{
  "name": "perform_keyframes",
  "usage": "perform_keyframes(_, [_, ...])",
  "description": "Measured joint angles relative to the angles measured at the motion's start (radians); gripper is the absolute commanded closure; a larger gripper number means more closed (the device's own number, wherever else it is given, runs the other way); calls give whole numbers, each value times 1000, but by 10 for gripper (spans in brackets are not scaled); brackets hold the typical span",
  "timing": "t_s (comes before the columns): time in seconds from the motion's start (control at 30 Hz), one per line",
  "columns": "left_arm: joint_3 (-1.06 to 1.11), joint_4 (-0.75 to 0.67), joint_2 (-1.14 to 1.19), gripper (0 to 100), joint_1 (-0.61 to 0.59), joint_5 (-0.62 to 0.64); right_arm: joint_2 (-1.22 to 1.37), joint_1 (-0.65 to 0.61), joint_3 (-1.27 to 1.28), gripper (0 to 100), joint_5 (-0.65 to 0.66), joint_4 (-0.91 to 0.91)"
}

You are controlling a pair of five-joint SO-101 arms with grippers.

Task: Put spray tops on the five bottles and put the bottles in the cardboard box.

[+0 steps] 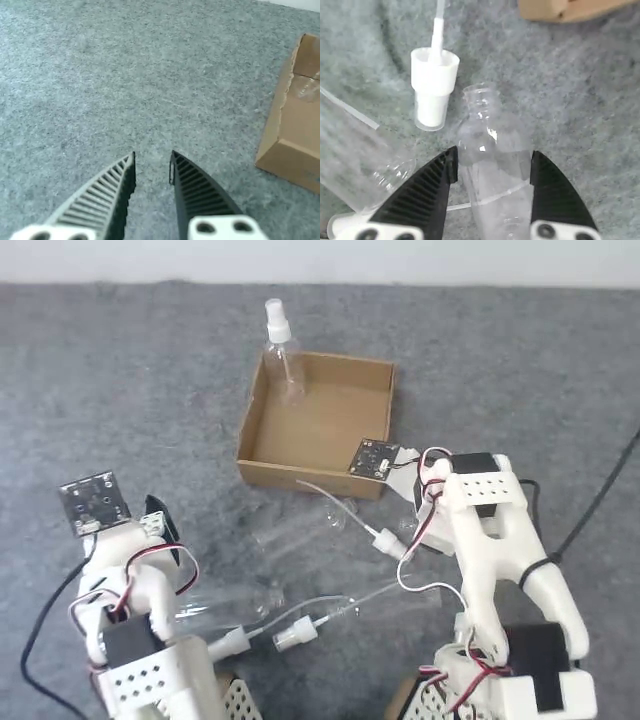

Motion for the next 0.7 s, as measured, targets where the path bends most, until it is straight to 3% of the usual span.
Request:
perform_keyframes(0.2, [0,0,0,895,0,0,0,54,-2,847,-5,0])
perform_keyframes(0.57, [0,0,0,895,0,0,0,74,-2,847,-247,0])
perform_keyframes(0.7, [0,0,0,895,0,0,0,74,-2,843,-275,0])
